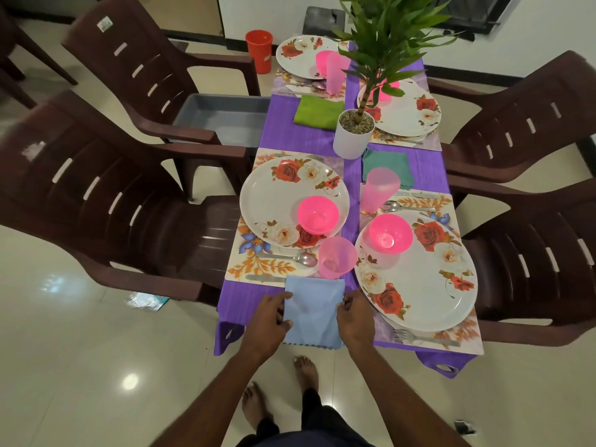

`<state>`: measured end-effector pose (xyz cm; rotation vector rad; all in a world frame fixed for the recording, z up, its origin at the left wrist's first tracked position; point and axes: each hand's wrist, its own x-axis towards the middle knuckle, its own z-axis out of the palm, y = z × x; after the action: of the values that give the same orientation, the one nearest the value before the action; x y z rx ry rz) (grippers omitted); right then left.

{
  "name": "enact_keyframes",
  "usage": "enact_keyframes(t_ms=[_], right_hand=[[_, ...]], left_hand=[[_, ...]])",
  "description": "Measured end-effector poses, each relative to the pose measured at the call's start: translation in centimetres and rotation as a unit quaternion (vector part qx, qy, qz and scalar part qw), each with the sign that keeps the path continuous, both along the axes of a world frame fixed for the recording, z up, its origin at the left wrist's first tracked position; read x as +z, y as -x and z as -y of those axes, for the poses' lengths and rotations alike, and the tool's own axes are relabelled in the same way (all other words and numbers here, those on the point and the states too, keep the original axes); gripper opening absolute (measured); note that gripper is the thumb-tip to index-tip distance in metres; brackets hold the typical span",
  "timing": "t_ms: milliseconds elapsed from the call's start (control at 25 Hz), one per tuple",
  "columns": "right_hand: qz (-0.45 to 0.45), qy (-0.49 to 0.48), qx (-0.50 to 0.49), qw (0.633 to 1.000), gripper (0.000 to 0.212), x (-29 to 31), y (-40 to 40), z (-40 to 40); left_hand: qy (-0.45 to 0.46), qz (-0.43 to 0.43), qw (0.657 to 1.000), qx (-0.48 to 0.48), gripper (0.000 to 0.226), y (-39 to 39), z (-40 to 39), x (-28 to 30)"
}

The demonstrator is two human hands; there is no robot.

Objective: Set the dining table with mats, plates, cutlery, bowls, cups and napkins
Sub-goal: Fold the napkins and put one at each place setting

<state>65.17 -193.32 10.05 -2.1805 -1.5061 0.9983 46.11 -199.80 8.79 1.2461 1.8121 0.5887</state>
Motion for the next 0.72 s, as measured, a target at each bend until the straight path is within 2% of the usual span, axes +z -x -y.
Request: enact_keyframes(t_ms=[80, 240, 360, 720], right_hand=[[0.003, -0.001, 0.001, 1.0, 0.009, -0.02, 0.07, 0.02], [0.009, -0.01, 0.005, 1.0, 0.01, 0.13, 0.17, 0.13], [0.01, -0.013, 0.009, 1.0, 0.011, 0.37, 0.23, 0.26], [0.02, -0.029, 0.013, 0.999, 0.008, 0.27, 0.44, 0.39]], left_hand=[[0.0, -0.012, 1.0, 0.0, 0.057, -0.03, 0.18, 0.16], [-0.039, -0.116, 0.992, -0.001, 0.051, 0.1, 0.35, 0.51], [-0.041, -0.158, 0.986, -0.029, 0.054, 0.53, 0.04, 0.48], [-0.036, -0.209, 0.973, -0.089, 0.057, 0.85, 0.18, -0.24]])
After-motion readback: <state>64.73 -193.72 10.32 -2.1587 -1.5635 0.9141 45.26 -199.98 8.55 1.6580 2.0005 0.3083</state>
